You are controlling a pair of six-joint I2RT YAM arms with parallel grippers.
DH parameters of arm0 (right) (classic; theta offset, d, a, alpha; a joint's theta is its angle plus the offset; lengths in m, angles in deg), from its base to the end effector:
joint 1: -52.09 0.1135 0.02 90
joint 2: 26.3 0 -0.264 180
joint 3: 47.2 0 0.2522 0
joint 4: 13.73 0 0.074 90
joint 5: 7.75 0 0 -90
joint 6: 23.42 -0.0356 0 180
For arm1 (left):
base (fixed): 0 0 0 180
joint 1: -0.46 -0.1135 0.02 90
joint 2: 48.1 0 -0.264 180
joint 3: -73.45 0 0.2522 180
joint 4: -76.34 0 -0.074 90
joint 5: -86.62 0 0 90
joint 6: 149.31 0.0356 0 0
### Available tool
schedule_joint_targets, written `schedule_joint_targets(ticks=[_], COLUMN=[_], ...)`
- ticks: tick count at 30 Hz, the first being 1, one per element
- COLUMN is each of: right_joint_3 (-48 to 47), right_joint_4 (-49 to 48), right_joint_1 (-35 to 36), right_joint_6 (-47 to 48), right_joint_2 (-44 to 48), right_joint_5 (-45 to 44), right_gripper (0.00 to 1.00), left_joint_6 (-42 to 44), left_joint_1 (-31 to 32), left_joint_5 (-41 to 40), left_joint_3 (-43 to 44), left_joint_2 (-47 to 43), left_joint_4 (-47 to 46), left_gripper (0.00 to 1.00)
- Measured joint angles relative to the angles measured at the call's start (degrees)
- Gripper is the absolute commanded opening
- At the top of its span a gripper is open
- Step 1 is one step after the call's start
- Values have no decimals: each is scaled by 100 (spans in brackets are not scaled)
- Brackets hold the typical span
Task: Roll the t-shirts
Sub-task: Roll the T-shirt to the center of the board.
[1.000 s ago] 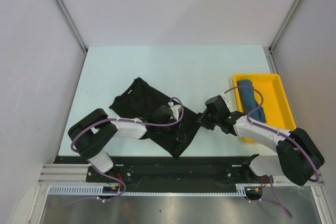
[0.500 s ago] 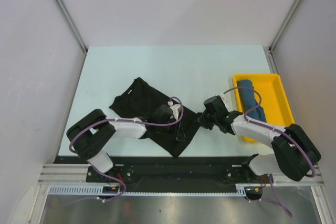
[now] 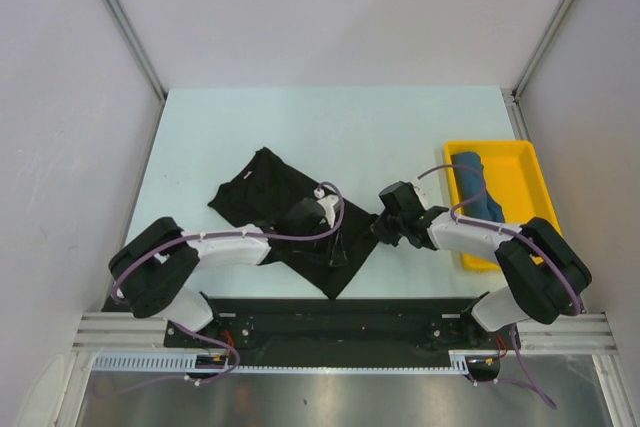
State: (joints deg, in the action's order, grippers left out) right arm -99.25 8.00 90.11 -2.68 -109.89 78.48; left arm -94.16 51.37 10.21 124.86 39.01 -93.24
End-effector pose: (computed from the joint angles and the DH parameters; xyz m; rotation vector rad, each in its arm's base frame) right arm 0.2149 0.1651 0.1561 0.7372 2.5298 0.6530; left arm 0.1743 -0.2279 0.1517 0.4828 2.5360 -0.9319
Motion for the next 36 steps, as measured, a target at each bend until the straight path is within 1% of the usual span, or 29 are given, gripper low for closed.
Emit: schedule_joint_targets(ticks=[2,8,10,12,15,17,20,21,23,24,25,28,31,34,36], right_joint_3=[-33,-120,-157,-181,-254,-293,-332,-334,-341,-345,-350,-363,-380,-396,-417], right_joint_4=[-4,-7,0,7,31,39,72,76,87,92,96,109,127,133,136], right_joint_1=[13,50,57,72,92,103,105,111,116,116,116,116,116,118,120], right_joint_6=[2,4,7,20,26,31,46,48,48,50,50,68,76,83,90], right_joint_2=[-57,-201,-238,-269,-343,-387,-407,-411,-413,-413,-415,-428,-439,-459,-481], right_joint_5=[0,-11,-24,-42,-48,-46,-50,-50,-52,-52,-52,-52,-50,-50,-48], right_gripper=[11,11,12,12,12,12,13,13,13,13,13,13,14,15,15], left_joint_6=[52,92,79,33,-46,-120,-225,-245,-282,-264,-269,-216,-162,-68,-2], left_joint_1=[0,125,260,448,713,894,1119,1161,1204,1209,1224,1338,1563,1860,2017], left_joint_5=[-66,-260,-345,-472,-678,-885,-1217,-1338,-1567,-1661,-1794,-2188,-2500,-2863,-3064], left_joint_3=[0,-26,-83,-177,-308,-326,-326,-326,-310,-286,-214,144,601,1095,1311], left_joint_2=[-155,-535,-588,-601,-595,-557,-544,-566,-708,-796,-901,-1106,-1062,-719,-404], left_joint_4=[125,389,396,398,409,409,413,448,662,798,1047,1650,1958,2146,2149], left_gripper=[36,29,26,20,15,15,20,27,34,45,48,54,58,62,63])
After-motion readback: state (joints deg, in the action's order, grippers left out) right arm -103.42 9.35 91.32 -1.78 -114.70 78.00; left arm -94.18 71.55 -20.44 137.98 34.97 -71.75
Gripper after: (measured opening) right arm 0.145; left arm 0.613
